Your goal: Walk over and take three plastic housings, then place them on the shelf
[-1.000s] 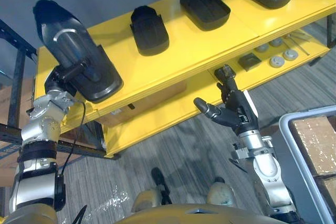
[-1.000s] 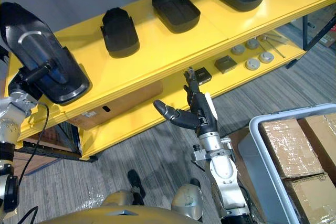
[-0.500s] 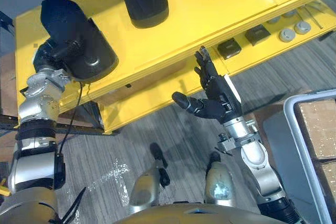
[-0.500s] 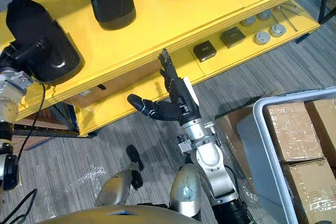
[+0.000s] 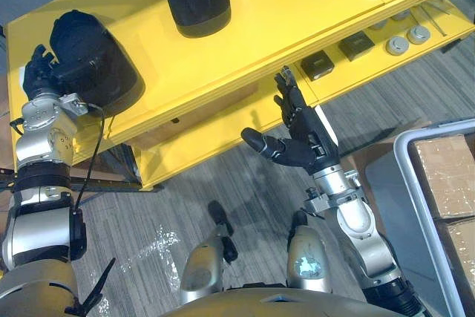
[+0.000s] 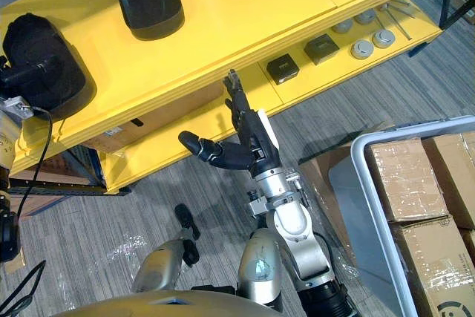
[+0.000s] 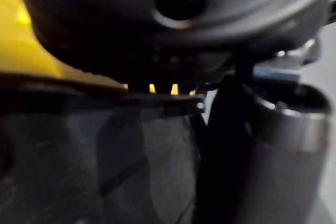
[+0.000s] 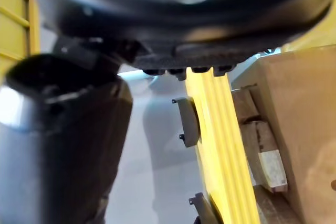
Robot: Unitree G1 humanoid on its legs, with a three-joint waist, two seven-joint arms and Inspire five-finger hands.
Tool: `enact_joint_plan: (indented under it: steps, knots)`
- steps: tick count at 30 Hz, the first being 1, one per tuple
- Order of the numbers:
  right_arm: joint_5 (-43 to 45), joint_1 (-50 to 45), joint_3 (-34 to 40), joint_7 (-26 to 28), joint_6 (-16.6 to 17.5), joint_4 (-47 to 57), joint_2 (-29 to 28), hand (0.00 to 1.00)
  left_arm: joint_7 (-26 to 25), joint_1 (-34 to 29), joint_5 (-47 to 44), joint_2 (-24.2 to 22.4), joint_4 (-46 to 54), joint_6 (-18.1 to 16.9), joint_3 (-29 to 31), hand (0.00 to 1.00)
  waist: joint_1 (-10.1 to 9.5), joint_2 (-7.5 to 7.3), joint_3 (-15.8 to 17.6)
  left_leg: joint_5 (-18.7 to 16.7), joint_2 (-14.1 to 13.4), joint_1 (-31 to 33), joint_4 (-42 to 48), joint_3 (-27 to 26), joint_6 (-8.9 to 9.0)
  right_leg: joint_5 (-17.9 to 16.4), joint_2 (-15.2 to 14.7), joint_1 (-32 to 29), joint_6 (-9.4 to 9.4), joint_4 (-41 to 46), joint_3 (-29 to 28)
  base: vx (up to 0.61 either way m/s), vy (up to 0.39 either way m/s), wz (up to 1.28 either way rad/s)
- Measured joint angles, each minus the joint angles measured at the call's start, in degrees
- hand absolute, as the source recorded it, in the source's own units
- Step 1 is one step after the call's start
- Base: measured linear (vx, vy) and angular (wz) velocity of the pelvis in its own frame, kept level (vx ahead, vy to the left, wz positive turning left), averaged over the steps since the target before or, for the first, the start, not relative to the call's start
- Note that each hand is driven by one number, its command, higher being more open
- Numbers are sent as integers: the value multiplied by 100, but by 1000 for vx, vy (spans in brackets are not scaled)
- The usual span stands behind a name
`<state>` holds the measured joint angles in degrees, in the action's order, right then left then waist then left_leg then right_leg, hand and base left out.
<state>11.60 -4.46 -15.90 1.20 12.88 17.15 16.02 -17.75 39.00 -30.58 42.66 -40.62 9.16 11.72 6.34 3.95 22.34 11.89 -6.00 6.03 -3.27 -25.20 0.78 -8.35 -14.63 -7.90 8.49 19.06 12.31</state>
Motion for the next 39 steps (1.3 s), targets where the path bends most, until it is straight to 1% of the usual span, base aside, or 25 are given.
enact_joint_plan:
  steps: [2,4,6,9,12,14,17,19,20,21,22,23,24,25,26,27,29,30,31,32,33,34,35,37,39]
  knots:
    - [0,-112,-29,0,2,-4,-8,100,-207,2,1,3,0,-33,47,100,-4,-2,-2,-3,-8,-85,-18,-4,3,17,21,112,1,-53,10,42,-16,-2]
    - [-1,-254,-54,6,6,-8,-19,100,-347,49,225,132,1,-117,139,100,-11,-4,-3,-4,-19,-193,-72,1,5,27,52,247,1,-169,38,38,-16,0]
    - [-1,-346,-65,8,7,-11,-25,100,-359,117,447,225,25,-220,193,100,-30,-5,-17,-4,-20,-287,-117,11,9,37,67,373,3,-251,71,30,-10,2]
    - [-3,-381,-131,8,10,-18,-22,100,-256,143,659,364,238,-397,255,100,-33,23,-56,-12,-18,-362,-139,42,21,87,83,536,16,-414,149,35,0,6]
    - [-9,-359,-180,50,31,-82,-25,100,100,200,662,389,549,-712,243,100,-145,59,-203,-15,-15,-431,-144,37,23,184,104,714,33,-593,185,52,5,3]
    - [-15,-360,-274,116,42,-99,-20,100,197,220,640,391,796,-785,233,100,-151,63,-308,-15,-4,-487,-145,66,23,219,106,867,42,-721,260,40,7,10]
    - [-229,-277,-390,296,256,-231,6,100,469,220,-118,393,1537,-1192,175,100,-202,52,-614,-15,-4,-527,-147,180,24,251,125,1042,51,-850,380,21,5,15]
    - [-236,-92,-497,370,351,-376,10,100,531,218,-480,392,1898,-1366,138,100,-229,56,-722,-20,-8,-596,-148,211,31,262,136,1134,45,-916,440,-19,5,7]
    - [-293,103,-613,417,451,-521,10,100,552,208,-798,390,2384,-1452,105,100,-306,77,-864,-35,-33,-619,-151,234,52,276,162,1202,29,-991,496,-32,3,7]
    - [-400,180,-657,424,477,-562,10,100,546,186,-834,388,2601,-1484,105,100,-325,79,-909,-38,-39,-631,-153,252,55,279,176,1244,25,-1028,520,-25,-1,16]
    - [-597,327,-733,443,523,-630,11,100,507,66,-879,375,3061,-1621,111,100,-335,93,-1006,-42,-42,-642,-156,325,62,283,186,1333,19,-1080,612,-11,-1,25]
    - [-749,430,-809,447,562,-684,11,100,505,-177,-961,299,3594,-1734,171,100,-376,122,-1108,-46,-40,-655,-159,383,70,282,192,1409,18,-1122,692,-4,-3,27]
    - [-869,484,-869,438,612,-749,9,100,505,-374,-953,212,3883,-1798,242,100,-404,138,-1186,-49,-37,-645,-160,409,75,282,192,1420,19,-1129,724,10,-4,27]
    - [-1055,582,-960,433,657,-869,6,100,494,-824,-930,-74,4473,-1916,376,100,-482,176,-1314,-52,-25,-644,-161,499,83,282,191,1488,20,-1145,808,31,-11,26]
    - [-1144,613,-988,431,665,-929,0,100,487,-1084,-924,-267,4770,-1954,439,100,-515,194,-1377,-44,-15,-640,-161,550,93,283,190,1532,22,-1165,874,40,-17,40]
    - [-1203,719,-1058,391,674,-1118,-1,100,490,-1701,-772,-714,5346,-2054,557,100,-594,222,-1469,-27,2,-647,-160,663,102,282,195,1631,24,-1203,998,38,-20,43]
    - [-1389,896,-1051,215,682,-1457,-32,100,511,-2684,-369,-1533,6023,-2120,666,100,-745,236,-1540,12,22,-634,-159,869,118,278,211,1770,25,-1224,1211,12,-28,53]
    - [-1567,1071,-1006,47,683,-1810,-85,100,531,-3351,0,-2074,6307,-2122,675,100,-848,218,-1554,29,26,-612,-161,998,128,274,234,1850,20,-1249,1346,-33,-33,66]
    - [-1675,1251,-925,-98,680,-2176,-149,100,571,-3977,249,-2564,6403,-2117,652,100,-954,188,-1579,28,27,-529,-165,1142,162,270,273,1890,13,-1303,1494,-56,-24,63]
    - [-1797,1338,-858,-176,677,-2340,-189,100,590,-4259,370,-2773,6404,-2096,642,100,-992,169,-1589,48,28,-469,-175,1200,175,266,288,1898,6,-1326,1592,-80,-12,67]
    - [-2031,1499,-717,-316,656,-2615,-251,100,590,-4765,615,-3111,6360,-1998,602,100,-1104,133,-1585,75,27,-359,-177,1334,205,243,309,1895,-39,-1344,1730,-81,-7,60]
    - [-2142,1630,-669,-416,641,-2802,-263,100,596,-5154,687,-3337,6335,-1918,581,100,-1180,96,-1589,96,38,-290,-178,1426,233,244,353,1898,-42,-1362,1825,-84,-9,63]
    - [-2286,1805,-610,-515,613,-3015,-268,100,607,-5614,813,-3552,6316,-1855,477,100,-1309,34,-1586,109,49,-231,-177,1501,228,248,369,1909,-47,-1383,1908,-59,-8,42]
    - [-2576,2160,-598,-701,472,-3386,-307,100,625,-6173,1128,-3745,6309,-1776,319,100,-1499,-25,-1581,149,69,-220,-177,1585,242,247,374,1962,-46,-1388,1989,-40,-2,30]
    - [-2873,2602,-614,-887,342,-3898,-341,100,683,-6454,1357,-3843,6265,-1772,122,100,-1596,-16,-1575,164,107,-220,-178,1694,239,247,374,2051,-45,-1396,2113,-60,4,35]
